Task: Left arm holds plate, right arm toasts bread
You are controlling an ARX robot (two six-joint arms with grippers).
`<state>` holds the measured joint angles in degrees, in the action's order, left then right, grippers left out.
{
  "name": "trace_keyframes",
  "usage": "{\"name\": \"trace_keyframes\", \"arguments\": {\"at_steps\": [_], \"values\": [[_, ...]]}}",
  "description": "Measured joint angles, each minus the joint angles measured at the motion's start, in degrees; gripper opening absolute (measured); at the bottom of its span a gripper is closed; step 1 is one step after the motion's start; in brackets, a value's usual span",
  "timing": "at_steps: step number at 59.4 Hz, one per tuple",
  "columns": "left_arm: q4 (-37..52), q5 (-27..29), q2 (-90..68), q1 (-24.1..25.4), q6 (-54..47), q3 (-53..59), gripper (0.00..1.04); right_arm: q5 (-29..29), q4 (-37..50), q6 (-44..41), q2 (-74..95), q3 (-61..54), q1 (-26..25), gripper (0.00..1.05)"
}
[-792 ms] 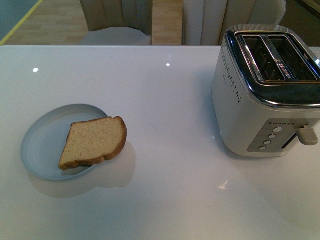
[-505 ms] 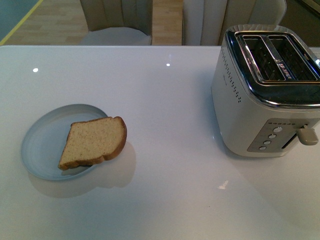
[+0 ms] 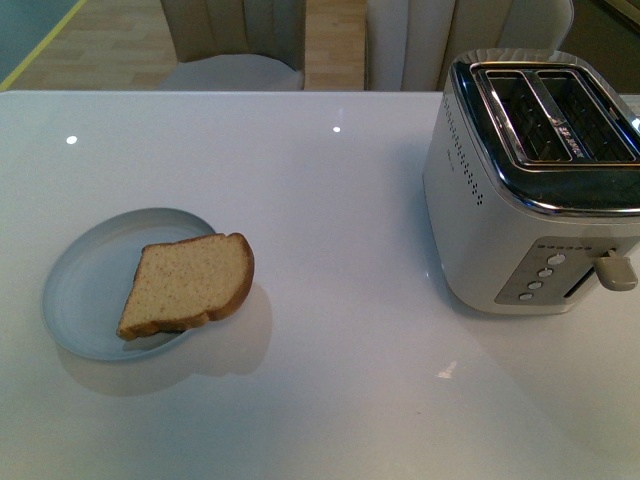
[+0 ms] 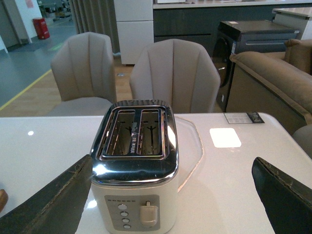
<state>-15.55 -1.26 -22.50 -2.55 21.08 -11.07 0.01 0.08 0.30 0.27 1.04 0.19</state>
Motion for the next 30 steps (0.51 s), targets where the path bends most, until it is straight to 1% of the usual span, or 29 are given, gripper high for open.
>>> {"name": "trace_keyframes", "arguments": {"at_steps": [6, 12, 22, 25, 30], "values": [[6.03, -1.33, -5.75, 0.9, 0.66, -0.96, 0.98, 0.0, 0.0, 0.0, 0.0, 0.0, 0.0, 0.96], [14.43, -3.19, -14.6, 2.19, 0.66, -1.66, 0.98, 0.0, 0.0, 0.0, 0.0, 0.0, 0.0, 0.96], [30.56, -4.83, -34.03, 3.93, 0.7, -4.72, 0.98, 0.02, 0.0, 0.0, 0.0, 0.0, 0.0, 0.96], [37.03, -4.76, -43.52, 4.46, 0.66, -6.82, 0.98, 0.0, 0.0, 0.0, 0.0, 0.0, 0.0, 0.96], [42.73, -4.72, -53.79, 5.07, 0.72, -9.4, 0.98, 0.02, 0.0, 0.0, 0.0, 0.0, 0.0, 0.96]]}}
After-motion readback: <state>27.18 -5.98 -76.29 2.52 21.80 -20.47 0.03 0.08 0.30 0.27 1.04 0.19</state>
